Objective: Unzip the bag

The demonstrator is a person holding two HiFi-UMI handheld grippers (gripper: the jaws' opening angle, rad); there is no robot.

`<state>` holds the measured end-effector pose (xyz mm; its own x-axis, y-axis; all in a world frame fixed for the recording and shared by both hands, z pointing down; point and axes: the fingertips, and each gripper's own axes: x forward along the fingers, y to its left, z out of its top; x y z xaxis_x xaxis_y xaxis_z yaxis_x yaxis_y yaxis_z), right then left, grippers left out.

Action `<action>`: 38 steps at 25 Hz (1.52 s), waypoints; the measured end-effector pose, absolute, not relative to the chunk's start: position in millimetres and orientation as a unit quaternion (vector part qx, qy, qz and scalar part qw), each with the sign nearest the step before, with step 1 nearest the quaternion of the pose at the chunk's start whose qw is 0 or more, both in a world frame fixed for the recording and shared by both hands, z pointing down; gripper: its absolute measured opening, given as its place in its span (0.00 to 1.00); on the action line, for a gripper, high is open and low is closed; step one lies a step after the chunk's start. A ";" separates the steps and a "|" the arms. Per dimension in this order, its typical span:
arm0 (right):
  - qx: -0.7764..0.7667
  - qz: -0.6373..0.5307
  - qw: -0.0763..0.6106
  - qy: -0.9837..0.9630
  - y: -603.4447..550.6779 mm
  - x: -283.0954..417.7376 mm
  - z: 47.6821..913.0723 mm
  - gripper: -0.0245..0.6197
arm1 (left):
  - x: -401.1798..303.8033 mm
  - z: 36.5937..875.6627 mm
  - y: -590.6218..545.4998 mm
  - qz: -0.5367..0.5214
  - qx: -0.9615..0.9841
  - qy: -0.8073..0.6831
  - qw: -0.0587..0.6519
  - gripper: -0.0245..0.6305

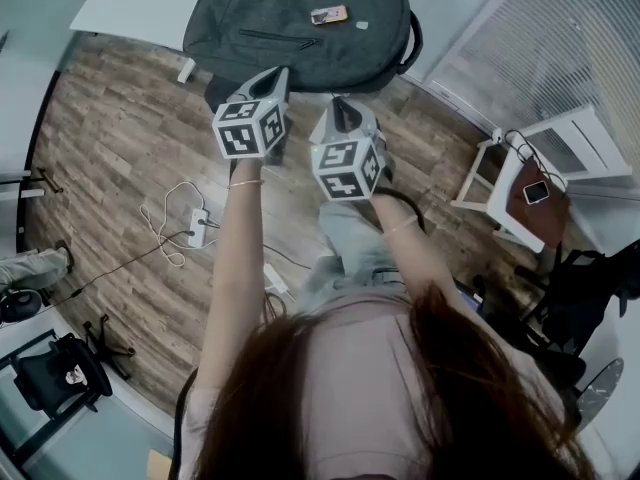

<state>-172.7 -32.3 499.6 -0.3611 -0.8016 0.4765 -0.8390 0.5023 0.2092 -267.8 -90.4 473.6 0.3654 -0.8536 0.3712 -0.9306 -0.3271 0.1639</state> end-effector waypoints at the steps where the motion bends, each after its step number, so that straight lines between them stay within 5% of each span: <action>1: 0.498 0.034 0.269 -0.824 -33.3 -170.8 499.1 0.05 | -268.2 473.5 -90.9 0.108 0.806 -0.554 0.178 0.05; 38: 0.460 0.008 0.313 -0.831 -79.3 -64.1 481.6 0.06 | -264.7 476.7 -92.1 0.099 0.793 -0.586 0.136 0.05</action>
